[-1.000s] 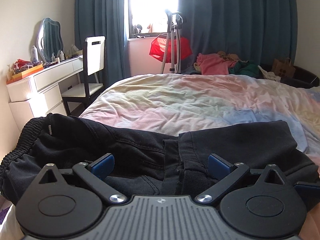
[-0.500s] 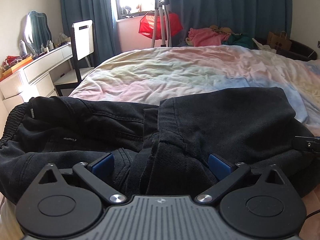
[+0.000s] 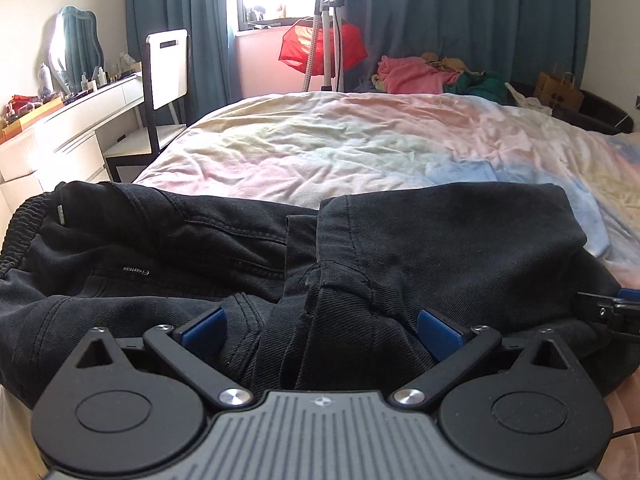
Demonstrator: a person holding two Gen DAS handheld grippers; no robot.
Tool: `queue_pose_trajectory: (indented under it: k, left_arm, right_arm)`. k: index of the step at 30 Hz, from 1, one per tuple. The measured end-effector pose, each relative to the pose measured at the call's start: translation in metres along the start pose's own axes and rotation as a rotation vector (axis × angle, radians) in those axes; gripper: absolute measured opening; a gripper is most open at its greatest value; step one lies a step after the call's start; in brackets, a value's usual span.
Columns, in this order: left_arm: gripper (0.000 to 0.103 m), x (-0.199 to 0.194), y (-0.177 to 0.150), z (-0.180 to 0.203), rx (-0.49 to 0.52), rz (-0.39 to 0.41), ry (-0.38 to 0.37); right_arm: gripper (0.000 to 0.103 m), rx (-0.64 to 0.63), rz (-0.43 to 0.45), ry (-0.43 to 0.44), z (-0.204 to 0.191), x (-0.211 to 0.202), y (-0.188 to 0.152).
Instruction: Fold clothes
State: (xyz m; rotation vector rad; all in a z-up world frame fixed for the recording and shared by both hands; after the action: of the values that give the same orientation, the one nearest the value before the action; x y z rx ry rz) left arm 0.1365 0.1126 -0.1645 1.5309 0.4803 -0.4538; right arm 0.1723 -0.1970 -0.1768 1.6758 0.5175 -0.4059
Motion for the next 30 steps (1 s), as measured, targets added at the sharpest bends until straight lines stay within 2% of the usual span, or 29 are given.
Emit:
queue_pose_trajectory:
  k: [3,5,8,10,13,15,19,22,25,30]
  left_arm:
    - [0.1,-0.012,0.015,-0.024,-0.134,-0.002,-0.01]
    - [0.1,-0.023,0.025,-0.044,-0.189,-0.002,-0.005]
    - [0.1,-0.041,0.037,-0.084,-0.275,-0.009,0.018]
    - [0.1,-0.05,0.036,-0.121,-0.39,-0.046,0.041]
    - [0.1,-0.058,0.021,-0.17,-0.564,-0.109,0.069]
    - [0.1,-0.061,0.0,-0.206,-0.729,-0.166,0.093]
    - [0.1,-0.06,-0.043,-0.25,-0.995,-0.232,0.057]
    - [0.1,-0.057,-0.067,-0.265,-1.1,-0.252,0.06]
    - [0.1,-0.049,-0.076,-0.276,-1.172,-0.219,0.04]
    - [0.1,-0.032,-0.064,-0.297,-1.124,-0.1,0.058]
  right_arm:
    - [0.081,0.005,0.0,0.007,0.001,0.001,0.0]
    - [0.081,0.004,0.0,0.011,0.002,0.001,0.001]
    - [0.081,0.007,0.0,0.012,0.002,0.002,0.002]
    - [0.081,0.011,0.0,0.012,0.002,0.002,0.003]
    - [0.081,0.012,-0.003,0.012,0.002,0.003,0.003]
    - [0.081,0.018,-0.003,0.015,0.002,0.002,0.004]
    - [0.08,0.027,-0.003,0.018,0.004,0.002,0.004]
    - [0.08,0.025,-0.004,0.015,0.003,0.002,0.004]
    - [0.079,0.013,-0.003,0.011,0.002,0.001,0.003]
    - [0.079,0.003,-0.001,0.007,0.002,0.001,0.003]
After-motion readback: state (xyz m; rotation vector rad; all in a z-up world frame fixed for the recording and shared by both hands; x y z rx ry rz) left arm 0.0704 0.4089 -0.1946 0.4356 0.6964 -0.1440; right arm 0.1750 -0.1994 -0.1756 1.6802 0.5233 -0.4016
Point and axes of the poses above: each gripper's, at about its wrist camera, not at the fingertips, and x roughly the way its jaws point, z to its right, y to its top, the point moved 10 cm from there along x, roughly the way its jaws point, and after that the axes turned 7 degrees about z, right-handed, at the moved point
